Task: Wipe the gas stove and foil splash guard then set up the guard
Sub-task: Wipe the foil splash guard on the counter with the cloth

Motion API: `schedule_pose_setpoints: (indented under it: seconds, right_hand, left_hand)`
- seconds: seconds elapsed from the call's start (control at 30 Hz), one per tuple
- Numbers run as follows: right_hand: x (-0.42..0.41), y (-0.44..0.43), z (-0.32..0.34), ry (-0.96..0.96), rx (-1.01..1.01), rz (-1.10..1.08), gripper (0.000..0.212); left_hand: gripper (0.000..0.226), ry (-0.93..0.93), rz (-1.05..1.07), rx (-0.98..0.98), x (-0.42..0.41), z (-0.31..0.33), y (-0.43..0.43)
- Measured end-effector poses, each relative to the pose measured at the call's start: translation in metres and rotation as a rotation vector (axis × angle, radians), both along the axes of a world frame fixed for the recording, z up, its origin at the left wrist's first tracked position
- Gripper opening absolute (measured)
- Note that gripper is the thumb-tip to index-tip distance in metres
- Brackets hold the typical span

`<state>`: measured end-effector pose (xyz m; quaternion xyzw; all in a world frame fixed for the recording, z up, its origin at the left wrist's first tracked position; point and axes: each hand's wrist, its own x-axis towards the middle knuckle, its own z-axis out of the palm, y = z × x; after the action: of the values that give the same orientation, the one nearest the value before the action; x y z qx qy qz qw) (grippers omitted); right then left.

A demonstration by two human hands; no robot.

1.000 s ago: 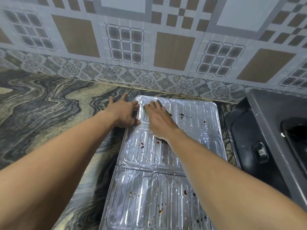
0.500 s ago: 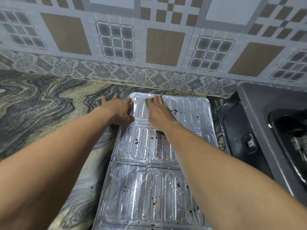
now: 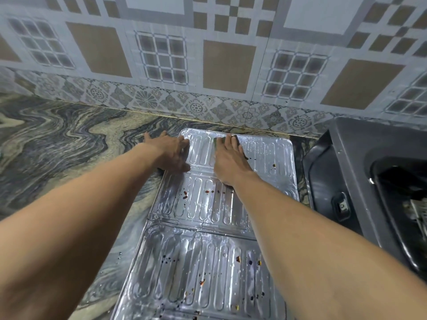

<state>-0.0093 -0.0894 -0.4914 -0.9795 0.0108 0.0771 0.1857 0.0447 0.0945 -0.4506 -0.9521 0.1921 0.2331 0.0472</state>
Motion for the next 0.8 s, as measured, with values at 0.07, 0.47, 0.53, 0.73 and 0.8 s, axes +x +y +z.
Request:
schedule_pose_setpoints:
  seconds: [0.07,0.47,0.53,0.73,0.8]
  right_hand:
    - [0.001,0.000,-0.002,-0.022,0.021,-0.006,0.070]
    - [0.002,0.000,-0.005,0.016,-0.014,0.009,0.067]
    - [0.002,-0.001,-0.004,0.029,-0.014,-0.007,0.064]
    - [0.001,-0.008,-0.002,0.066,-0.039,-0.089,0.064]
    - [-0.001,-0.015,-0.001,0.082,-0.050,-0.122,0.063]
  left_hand:
    - [0.099,-0.013,0.007,-0.010,0.000,-0.003,0.000]
    - [0.093,-0.024,0.041,-0.023,-0.006,-0.002,-0.003]
    - [0.093,-0.023,0.049,-0.030,-0.005,-0.003,-0.004]
    - [0.092,-0.018,0.050,-0.019,-0.002,-0.005,-0.004]
    - [0.092,-0.013,0.047,-0.021,-0.001,-0.006,-0.004]
